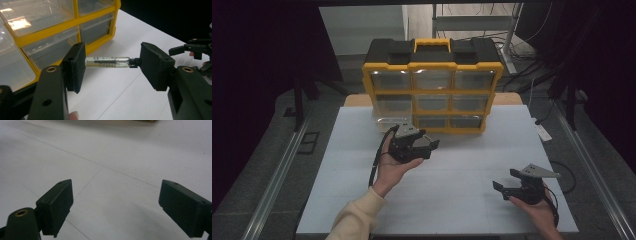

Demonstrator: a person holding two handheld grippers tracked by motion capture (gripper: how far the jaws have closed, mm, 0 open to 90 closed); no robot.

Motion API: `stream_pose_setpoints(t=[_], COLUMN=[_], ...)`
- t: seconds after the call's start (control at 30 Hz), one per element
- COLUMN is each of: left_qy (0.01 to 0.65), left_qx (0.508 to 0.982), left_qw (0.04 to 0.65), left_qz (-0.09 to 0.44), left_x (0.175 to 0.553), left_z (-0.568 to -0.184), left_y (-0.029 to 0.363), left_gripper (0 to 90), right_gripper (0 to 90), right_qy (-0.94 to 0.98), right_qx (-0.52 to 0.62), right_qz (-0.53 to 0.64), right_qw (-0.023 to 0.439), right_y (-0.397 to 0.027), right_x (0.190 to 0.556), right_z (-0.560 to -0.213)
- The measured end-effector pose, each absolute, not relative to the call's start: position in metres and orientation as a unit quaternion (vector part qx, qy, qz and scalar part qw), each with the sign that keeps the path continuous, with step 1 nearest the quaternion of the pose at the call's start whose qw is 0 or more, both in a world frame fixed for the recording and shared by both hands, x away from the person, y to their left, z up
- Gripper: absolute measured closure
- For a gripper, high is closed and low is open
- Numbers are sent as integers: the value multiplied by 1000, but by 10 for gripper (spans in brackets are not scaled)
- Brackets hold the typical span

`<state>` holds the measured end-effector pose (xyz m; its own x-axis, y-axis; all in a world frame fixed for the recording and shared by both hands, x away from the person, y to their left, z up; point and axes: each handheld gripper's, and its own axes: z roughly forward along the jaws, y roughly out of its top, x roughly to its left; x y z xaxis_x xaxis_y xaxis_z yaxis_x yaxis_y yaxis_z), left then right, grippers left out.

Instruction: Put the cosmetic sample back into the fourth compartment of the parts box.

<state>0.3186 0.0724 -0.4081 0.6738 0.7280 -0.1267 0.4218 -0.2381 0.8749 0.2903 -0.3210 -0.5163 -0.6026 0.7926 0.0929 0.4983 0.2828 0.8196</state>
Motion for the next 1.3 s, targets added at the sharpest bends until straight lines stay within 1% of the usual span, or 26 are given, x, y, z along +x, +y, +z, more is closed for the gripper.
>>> stream_pose_setpoints(t=[0.43, 0.87, 1.13, 1.3], left_qy=[378, 393, 408, 408], left_qx=[758, 736, 725, 719], left_qw=[505, 518, 523, 527], left_qz=[167, 185, 187, 198], left_x=[320, 324, 330, 330], left_z=[-401, -392, -386, -379], left_y=[85, 104, 117, 125], left_gripper=[397, 397, 398, 397], right_gripper=[131, 132, 132, 132], right_qy=[783, 782, 781, 782], right_qx=[412, 412, 411, 412], right_qz=[434, 437, 438, 437], right_qw=[169, 169, 169, 169], right_y=[-321, -321, -320, -320], right_x=[290, 290, 289, 289], right_z=[-516, -515, -514, -515])
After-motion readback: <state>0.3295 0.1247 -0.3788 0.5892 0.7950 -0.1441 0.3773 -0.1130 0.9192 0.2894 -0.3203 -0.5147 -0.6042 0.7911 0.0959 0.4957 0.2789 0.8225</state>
